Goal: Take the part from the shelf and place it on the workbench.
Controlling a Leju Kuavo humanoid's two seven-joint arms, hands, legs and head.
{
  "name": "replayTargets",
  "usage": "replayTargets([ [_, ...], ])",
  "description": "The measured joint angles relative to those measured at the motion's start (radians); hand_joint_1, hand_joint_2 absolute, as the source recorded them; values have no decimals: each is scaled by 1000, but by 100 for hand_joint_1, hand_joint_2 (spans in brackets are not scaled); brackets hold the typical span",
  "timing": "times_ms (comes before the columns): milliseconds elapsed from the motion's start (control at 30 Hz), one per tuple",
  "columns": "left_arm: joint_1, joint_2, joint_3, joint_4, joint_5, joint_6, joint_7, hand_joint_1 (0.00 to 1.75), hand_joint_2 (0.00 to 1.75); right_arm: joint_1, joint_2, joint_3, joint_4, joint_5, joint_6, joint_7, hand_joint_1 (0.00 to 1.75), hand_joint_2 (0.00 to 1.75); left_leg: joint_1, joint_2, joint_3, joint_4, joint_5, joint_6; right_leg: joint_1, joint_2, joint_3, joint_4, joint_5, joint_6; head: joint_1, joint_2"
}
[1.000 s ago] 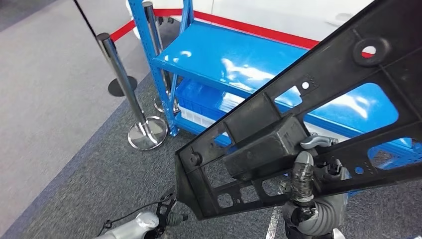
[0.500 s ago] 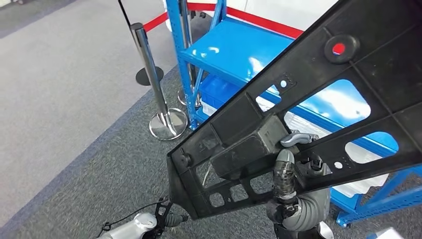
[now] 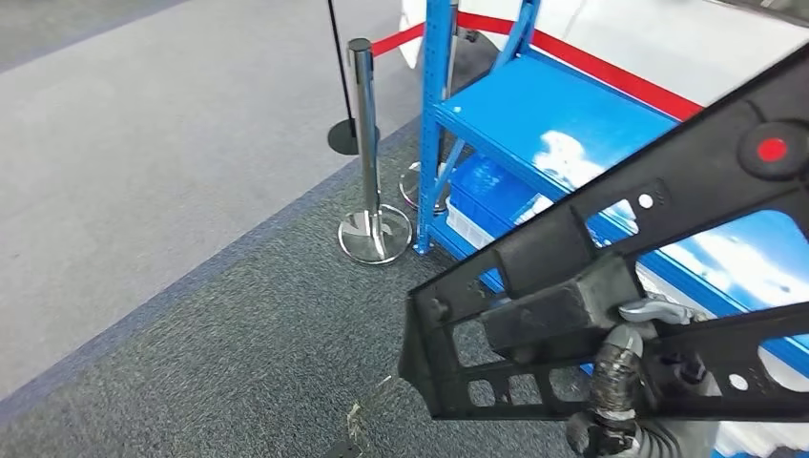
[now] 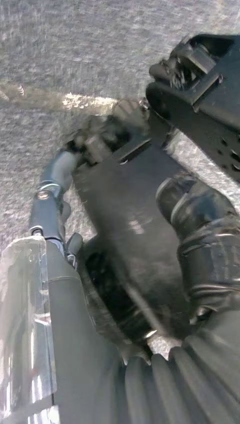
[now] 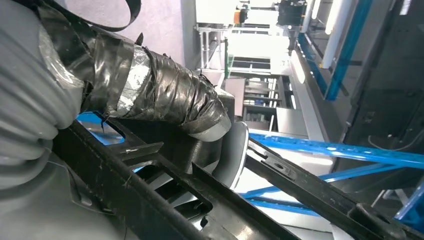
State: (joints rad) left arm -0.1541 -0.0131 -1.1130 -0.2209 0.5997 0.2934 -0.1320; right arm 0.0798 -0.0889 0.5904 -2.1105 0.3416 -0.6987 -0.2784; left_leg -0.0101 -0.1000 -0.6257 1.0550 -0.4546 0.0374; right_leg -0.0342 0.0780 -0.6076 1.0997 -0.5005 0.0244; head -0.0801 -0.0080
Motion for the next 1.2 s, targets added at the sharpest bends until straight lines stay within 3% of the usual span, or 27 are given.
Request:
replayTargets([
  [33,2,4,-6,0,-2,-6,1,0,175,6,1,-6,-6,17,0,5,175,175,0,-12,-7,6,-1,-6,0,12,6,-13,-1,-3,0,0],
  [100,7,14,-15,0,-9,-13,3,0,175,14,6,-14,-17,46,0,7,175,175,2,-28,-17,6,0,-14,1,-10,8,-17,2,-13,1,0],
  [167,9,22,-27,0,-15,-18,3,0,175,23,17,-21,-29,71,0,5,175,175,0,4,-28,30,-19,-24,-3,-37,14,-24,6,-23,-5,0],
  [233,7,24,-37,0,-20,-20,3,0,175,34,27,-29,-43,88,0,1,175,175,2,62,-65,118,-72,-39,-4,-66,18,-29,6,-30,-13,0],
  [300,6,24,-42,0,-22,-20,2,0,175,44,33,-37,-54,98,0,5,175,175,10,84,-109,224,-119,-51,-3,-98,18,-29,5,-32,-15,0],
  [333,6,25,-45,0,-23,-21,0,0,175,48,35,-40,-58,102,0,10,175,175,13,89,-115,245,-122,-55,-3,-113,18,-29,4,-32,-15,0],
  [367,5,25,-49,0,-23,-23,-1,0,175,52,38,-43,-61,106,0,16,175,175,15,93,-103,232,-108,-56,-3,-126,19,-29,3,-32,-15,0],
  [400,6,27,-53,0,-23,-25,-2,0,175,54,40,-44,-65,110,0,24,175,175,16,102,-73,185,-81,-55,-3,-138,21,-29,1,-30,-15,0],
  [467,8,29,-56,0,-19,-31,3,0,175,56,42,-46,-72,115,0,38,175,175,9,145,-1,53,-36,-45,-1,-159,26,-31,-2,-26,-14,0],
  [533,11,32,-56,0,-13,-35,11,0,175,52,42,-46,-76,115,1,50,175,175,-3,172,30,-15,-25,-30,1,-178,33,-36,-3,-17,-15,0],
  [600,13,33,-57,0,-10,-36,15,0,175,44,42,-46,-77,114,1,58,175,175,-6,152,34,-26,-22,-16,3,-196,44,-48,-2,-5,-15,0],
  [633,15,33,-57,0,-8,-35,16,0,175,39,42,-46,-77,114,1,61,175,175,-3,140,41,-36,-17,-11,3,-192,51,-50,-4,1,-14,0],
  [700,15,33,-57,0,-6,-34,15,0,175,31,42,-45,-77,114,1,66,175,175,5,118,60,-58,-6,1,2,-146,39,-11,-35,6,-8,0],
  [767,13,32,-57,0,-3,-32,12,0,175,29,41,-45,-77,111,1,71,175,175,7,96,64,-62,-1,10,4,-96,-18,107,-93,4,-1,0],
  [833,14,32,-57,0,0,-27,5,0,175,28,40,-45,-76,107,1,76,175,175,6,70,63,-58,-3,13,6,-83,-71,199,-113,6,0,0],
  [867,15,32,-57,0,3,-24,0,0,175,26,37,-45,-76,106,1,81,175,175,7,56,63,-54,-6,13,5,-81,-76,198,-96,7,0,0],
  [900,15,32,-57,0,6,-21,-4,0,175,23,34,-45,-76,105,1,85,175,175,8,40,62,-48,-9,11,4,-77,-63,159,-61,9,0,0],
  [967,14,32,-57,0,14,-18,-12,0,175,12,26,-45,-77,95,1,91,175,175,9,9,56,-26,-22,1,-3,-40,-17,40,-2,13,2,0],
  [1033,11,34,-57,0,22,-20,-19,0,175,2,19,-45,-79,80,1,90,175,175,10,-16,41,-6,-32,-12,-9,-1,8,-18,9,12,3,0],
  [1067,11,36,-57,0,23,-22,-22,0,175,-3,15,-45,-80,75,1,89,175,175,11,-28,32,-2,-33,-19,-7,5,10,-20,3,8,4,0],
  [1100,11,38,-57,0,24,-23,-22,0,175,-8,12,-44,-82,72,1,89,175,175,14,-39,27,-3,-31,-24,-6,-6,11,-19,4,2,4,0],
  [1133,12,41,-56,0,24,-24,-20,0,175,-15,9,-42,-82,71,1,89,175,175,15,-38,24,-3,-30,-29,-6,-19,13,-22,5,-4,4,0],
  [1200,11,45,-56,0,24,-24,-8,0,175,-26,5,-39,-82,68,1,88,175,175,13,10,6,34,-50,-39,-9,-47,21,-30,6,-16,-4,0],
])
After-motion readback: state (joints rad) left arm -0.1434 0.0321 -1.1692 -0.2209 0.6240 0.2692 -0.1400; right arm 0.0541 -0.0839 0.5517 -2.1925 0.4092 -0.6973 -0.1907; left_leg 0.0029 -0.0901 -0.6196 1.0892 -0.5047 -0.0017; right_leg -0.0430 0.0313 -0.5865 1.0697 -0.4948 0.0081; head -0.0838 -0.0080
